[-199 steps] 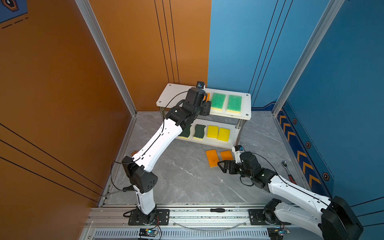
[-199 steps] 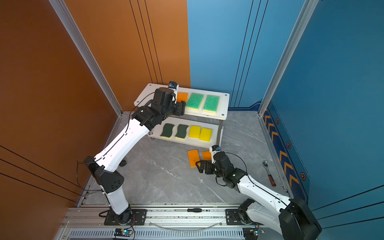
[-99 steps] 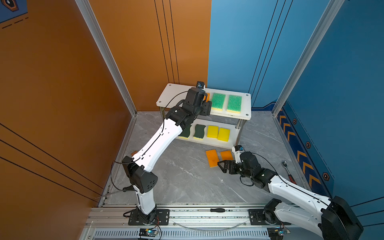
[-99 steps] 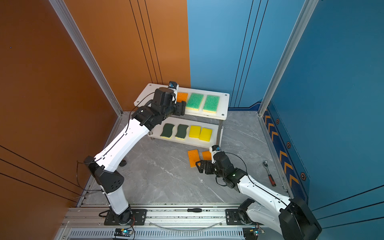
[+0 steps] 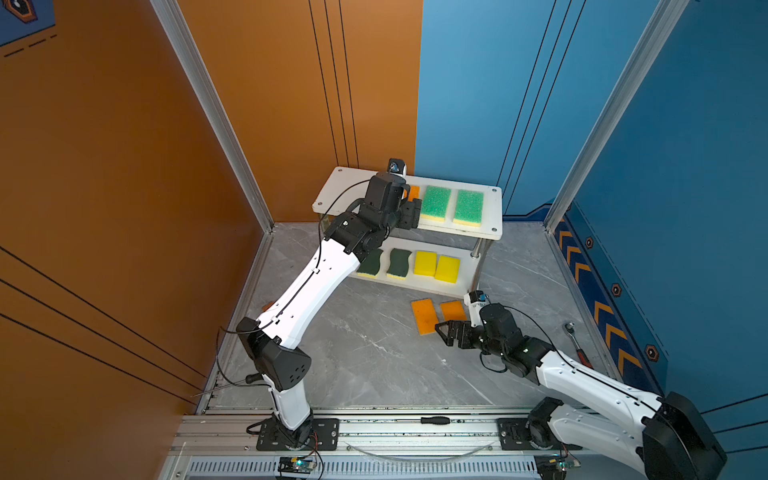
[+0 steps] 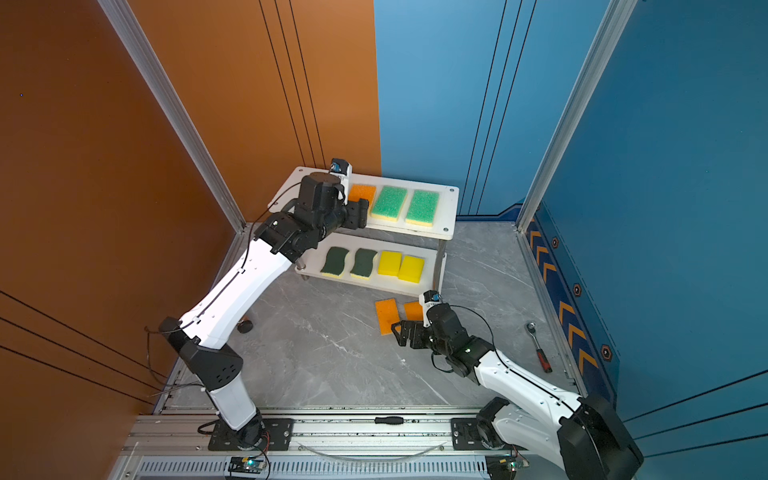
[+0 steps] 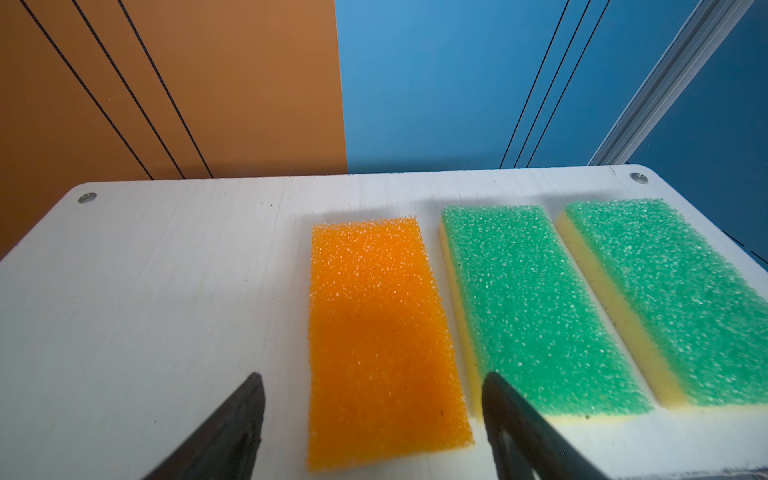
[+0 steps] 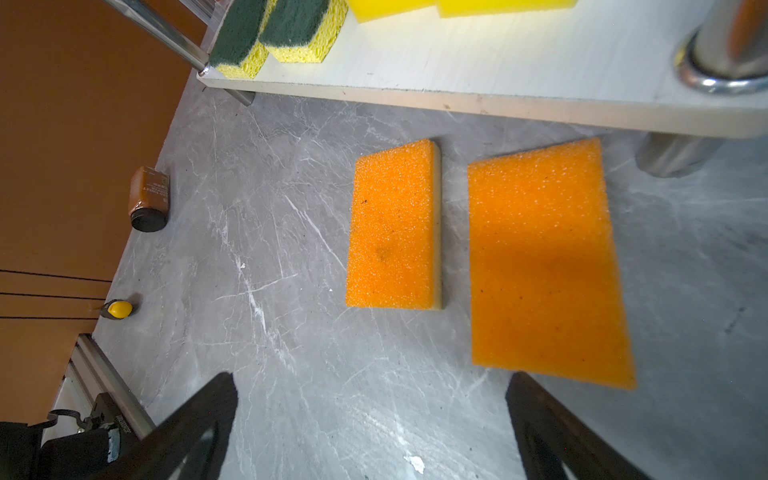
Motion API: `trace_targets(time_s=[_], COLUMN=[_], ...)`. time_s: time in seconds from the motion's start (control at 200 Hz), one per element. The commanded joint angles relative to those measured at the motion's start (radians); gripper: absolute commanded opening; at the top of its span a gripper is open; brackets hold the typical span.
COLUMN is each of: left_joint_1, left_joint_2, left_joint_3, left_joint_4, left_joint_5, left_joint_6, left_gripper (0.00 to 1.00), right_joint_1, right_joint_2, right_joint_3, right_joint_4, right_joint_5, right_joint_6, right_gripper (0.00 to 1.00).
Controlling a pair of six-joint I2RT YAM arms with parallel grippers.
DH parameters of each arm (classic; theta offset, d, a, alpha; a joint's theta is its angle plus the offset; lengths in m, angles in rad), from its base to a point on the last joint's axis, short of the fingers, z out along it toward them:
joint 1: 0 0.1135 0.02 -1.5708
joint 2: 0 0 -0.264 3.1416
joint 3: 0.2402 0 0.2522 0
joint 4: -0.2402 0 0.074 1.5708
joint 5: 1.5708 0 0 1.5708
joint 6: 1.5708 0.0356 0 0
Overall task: Place and organize the cleaning sponges onto the shelf
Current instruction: 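Raise the left gripper off the shelf and draw it back toward the table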
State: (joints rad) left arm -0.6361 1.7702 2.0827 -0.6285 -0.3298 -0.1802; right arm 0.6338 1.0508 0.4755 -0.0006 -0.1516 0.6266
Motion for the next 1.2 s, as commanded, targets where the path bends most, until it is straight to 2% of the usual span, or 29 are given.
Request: trace_targets(time_s=[0.0, 0.436, 0.466, 0.631, 1.197], left_joint_1=[0.000, -0.028, -0.031, -0.042, -0.050], left_joint_2=[-0.055, -0.192, -0.199, -0.243, -0.366], left_joint_3=[-0.029, -0.177, -0.187, -0.267, -0.603], left_joint_4=[0.027, 0.091, 0.095, 0.123, 0.194], left_joint_5=[-0.018, -0.038, -0.038, -0.057, -0.062], left_joint_6=[0.004, 0.020, 0.021, 0.018, -0.102], left_gripper=[0.84, 0.85, 0.90, 0.93, 0.97], right_joint_1=[-0.006, -0.004, -0.005, -0.005, -0.002], right_joint_2=[-0.019, -0.007, -0.005, 0.008, 0.053], right_joint_3=[-0.015, -0.012, -0.011, -0.008, 0.002], right_joint_4=[-0.006, 0.002, 0.004, 0.014, 0.042], right_joint_5=[0.020, 0.020, 0.019, 0.014, -0.005], right_joint_6=[0.006, 0.017, 0.019, 0.023, 0.032], right_gripper=[1.00, 1.00, 1.00, 1.00, 1.00])
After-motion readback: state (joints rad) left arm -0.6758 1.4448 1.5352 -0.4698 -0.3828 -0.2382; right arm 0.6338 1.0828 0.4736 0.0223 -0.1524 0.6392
